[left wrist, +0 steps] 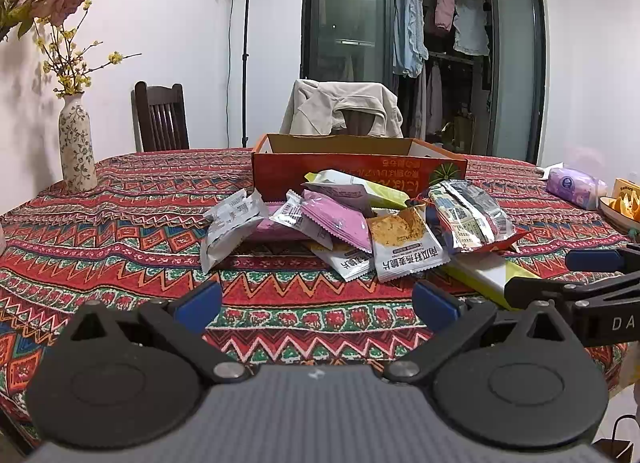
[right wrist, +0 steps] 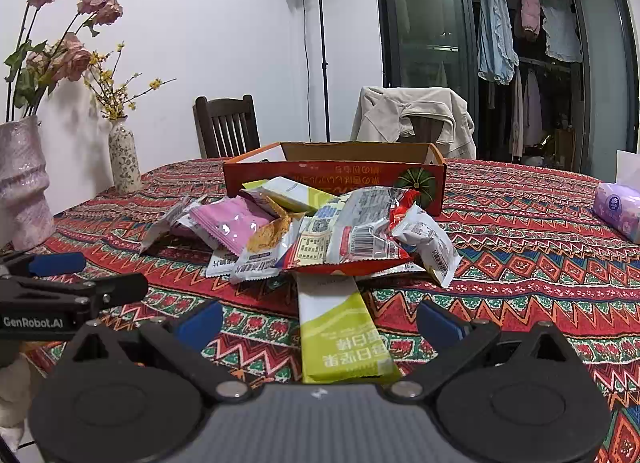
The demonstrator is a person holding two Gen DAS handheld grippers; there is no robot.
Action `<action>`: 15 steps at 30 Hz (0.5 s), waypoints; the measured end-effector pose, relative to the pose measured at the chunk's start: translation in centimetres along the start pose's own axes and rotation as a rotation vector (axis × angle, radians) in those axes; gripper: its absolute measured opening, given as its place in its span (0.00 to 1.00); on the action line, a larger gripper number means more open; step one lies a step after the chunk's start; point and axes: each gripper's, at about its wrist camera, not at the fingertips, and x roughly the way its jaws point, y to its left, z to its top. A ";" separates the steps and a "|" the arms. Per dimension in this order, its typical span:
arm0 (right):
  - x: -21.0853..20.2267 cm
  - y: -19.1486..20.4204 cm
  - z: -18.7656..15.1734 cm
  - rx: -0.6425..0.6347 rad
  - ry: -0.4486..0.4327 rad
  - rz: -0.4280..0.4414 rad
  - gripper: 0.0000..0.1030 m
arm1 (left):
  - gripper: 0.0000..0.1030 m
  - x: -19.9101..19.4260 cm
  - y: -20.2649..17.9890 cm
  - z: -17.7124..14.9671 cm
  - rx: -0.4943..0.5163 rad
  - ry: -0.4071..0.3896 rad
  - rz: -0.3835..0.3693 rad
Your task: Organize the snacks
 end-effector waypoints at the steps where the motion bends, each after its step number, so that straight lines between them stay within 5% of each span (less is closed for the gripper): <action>1: 0.0 0.0 0.0 0.000 0.001 0.000 1.00 | 1.00 0.0 0.0 0.0 -0.001 0.000 -0.001; 15: 0.0 0.0 -0.1 0.000 0.001 0.000 1.00 | 1.00 -0.1 0.1 0.0 -0.002 0.001 -0.003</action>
